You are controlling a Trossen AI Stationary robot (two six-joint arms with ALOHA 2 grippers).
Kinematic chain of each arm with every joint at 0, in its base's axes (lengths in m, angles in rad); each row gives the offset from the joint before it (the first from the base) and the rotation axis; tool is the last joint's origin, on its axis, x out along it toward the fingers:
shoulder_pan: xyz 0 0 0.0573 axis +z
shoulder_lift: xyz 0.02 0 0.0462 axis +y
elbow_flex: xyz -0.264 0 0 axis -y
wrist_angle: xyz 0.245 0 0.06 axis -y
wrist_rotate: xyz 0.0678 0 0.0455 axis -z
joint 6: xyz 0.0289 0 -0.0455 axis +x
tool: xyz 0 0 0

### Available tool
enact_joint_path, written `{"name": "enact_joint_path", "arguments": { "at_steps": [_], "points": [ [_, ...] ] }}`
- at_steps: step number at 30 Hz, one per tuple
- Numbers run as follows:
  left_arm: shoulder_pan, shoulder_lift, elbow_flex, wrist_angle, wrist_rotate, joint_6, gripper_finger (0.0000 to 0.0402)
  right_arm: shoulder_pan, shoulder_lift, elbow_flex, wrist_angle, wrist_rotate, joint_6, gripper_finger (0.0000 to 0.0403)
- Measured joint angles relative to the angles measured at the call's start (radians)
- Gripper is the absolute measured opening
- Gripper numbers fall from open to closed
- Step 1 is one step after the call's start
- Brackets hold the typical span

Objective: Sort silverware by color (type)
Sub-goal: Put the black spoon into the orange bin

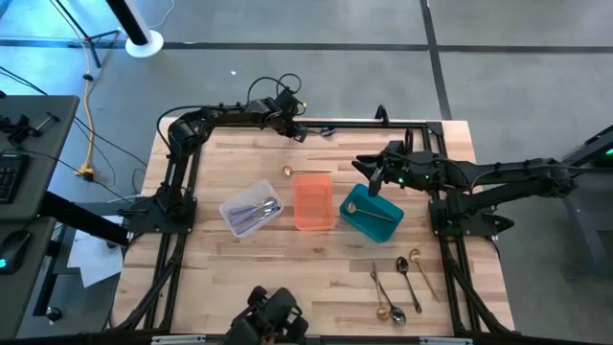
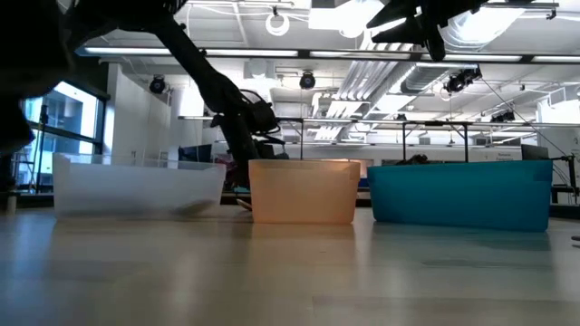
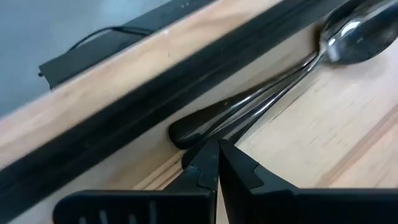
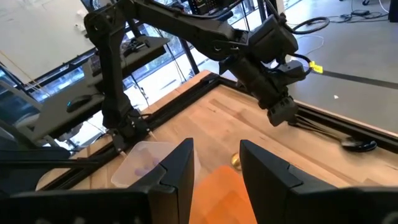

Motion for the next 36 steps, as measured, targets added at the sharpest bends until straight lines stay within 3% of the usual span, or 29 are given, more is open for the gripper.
{"name": "enact_joint_path", "arguments": {
  "at_steps": [12, 36],
  "points": [
    [-0.002, 0.011, 0.0, -0.013, 0.019, 0.007, 0.0, 0.0, -0.001, 0.0, 0.0, 0.002, -0.004, 0.0114],
    [-0.118, -0.027, -0.002, -0.23, 0.044, 0.07, 0.0, -0.014, -0.001, 0.0, 0.0, -0.004, -0.029, 0.0114]
  ]
}}
